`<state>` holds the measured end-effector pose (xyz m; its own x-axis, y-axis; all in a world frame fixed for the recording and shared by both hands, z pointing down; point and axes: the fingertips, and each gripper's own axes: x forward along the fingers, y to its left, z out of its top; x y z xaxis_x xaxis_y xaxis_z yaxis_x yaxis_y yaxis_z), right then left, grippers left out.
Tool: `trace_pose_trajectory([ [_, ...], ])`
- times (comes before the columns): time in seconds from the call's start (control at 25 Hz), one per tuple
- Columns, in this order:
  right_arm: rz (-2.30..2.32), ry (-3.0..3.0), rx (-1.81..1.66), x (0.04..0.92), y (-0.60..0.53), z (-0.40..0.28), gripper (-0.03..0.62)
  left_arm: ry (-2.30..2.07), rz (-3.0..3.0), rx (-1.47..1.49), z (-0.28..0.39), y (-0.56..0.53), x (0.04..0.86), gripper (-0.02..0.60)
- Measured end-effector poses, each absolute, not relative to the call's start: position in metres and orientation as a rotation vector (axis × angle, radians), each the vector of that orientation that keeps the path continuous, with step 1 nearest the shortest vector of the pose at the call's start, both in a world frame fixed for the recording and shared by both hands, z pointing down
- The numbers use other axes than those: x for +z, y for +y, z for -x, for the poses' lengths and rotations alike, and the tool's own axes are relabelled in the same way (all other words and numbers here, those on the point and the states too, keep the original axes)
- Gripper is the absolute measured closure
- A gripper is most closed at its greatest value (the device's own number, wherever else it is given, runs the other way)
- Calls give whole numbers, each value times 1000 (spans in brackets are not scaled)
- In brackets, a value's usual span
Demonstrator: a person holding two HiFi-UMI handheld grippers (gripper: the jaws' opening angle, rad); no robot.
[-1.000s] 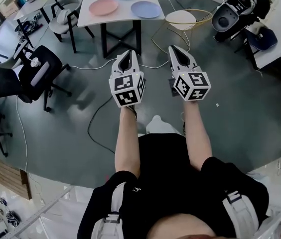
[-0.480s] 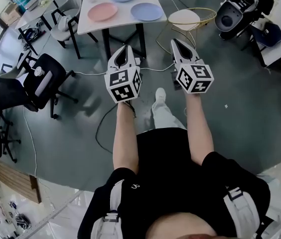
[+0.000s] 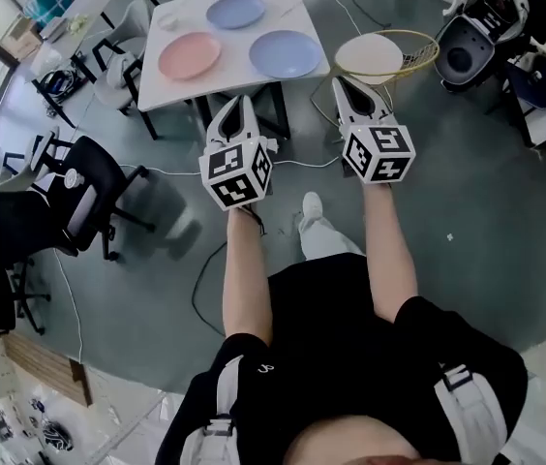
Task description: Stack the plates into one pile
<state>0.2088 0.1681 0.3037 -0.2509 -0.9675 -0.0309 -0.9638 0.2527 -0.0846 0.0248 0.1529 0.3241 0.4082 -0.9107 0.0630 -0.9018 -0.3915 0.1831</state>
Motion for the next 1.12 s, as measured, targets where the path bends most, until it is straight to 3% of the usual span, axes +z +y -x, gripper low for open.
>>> trace_pose_trajectory([
  [0.28, 1884, 2502, -268, 352, 37, -276, 586, -1598, -2331, 8, -90, 33, 376, 568],
  [0.56, 1821, 2536, -428, 390, -68, -301, 586, -1638, -2210, 114, -110, -57, 413, 568],
  [1.12, 1741, 2574, -544, 412, -135, -310, 586, -1711, -2134, 265, -110, -106, 434, 568],
])
